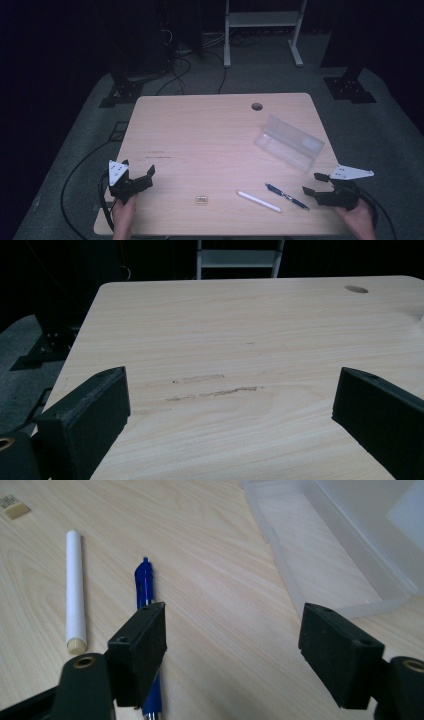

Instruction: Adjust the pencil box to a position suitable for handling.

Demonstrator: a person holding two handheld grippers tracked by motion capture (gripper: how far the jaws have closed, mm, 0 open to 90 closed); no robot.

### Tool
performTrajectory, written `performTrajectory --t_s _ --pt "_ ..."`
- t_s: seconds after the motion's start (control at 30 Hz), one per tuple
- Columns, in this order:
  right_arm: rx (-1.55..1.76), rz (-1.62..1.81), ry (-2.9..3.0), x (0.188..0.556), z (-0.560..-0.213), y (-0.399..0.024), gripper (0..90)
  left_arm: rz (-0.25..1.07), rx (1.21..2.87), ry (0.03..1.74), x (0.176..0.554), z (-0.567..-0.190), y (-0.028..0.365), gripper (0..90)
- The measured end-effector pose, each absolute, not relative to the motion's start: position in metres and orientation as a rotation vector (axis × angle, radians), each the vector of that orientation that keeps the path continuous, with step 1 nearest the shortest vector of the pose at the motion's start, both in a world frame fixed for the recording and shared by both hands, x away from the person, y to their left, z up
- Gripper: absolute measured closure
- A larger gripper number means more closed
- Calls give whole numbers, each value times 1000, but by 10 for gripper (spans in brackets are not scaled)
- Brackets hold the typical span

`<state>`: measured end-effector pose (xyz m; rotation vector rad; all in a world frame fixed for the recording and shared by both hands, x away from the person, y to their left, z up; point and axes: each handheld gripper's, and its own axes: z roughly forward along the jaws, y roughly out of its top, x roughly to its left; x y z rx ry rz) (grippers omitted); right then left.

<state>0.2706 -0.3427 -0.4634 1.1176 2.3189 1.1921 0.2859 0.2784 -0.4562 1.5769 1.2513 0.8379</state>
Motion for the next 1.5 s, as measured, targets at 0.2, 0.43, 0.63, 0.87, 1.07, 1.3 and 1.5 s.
performTrajectory --t_s 0.2,0.43,0.63,0.87,1.07,1.3,1.5 --pt "1092 1198 2343 281 -456 -335 240 837 1583 1246 285 -456 277 11" --pt "1040 1179 2383 293 -449 -322 230 843 1586 1243 285 -457 276 11" --pt "1016 1149 2410 303 -443 -312 230 839 1585 1246 285 -457 277 11" --pt "986 1129 2440 314 -436 -302 230 842 1583 1248 285 -457 276 11" --pt "974 1103 2468 323 -434 -293 230 841 1586 1240 286 -457 275 11" --pt "958 1083 2485 333 -431 -282 231 849 1577 1245 285 -456 276 11" --pt "951 1073 2495 342 -430 -277 234 847 1581 1241 286 -456 276 11"
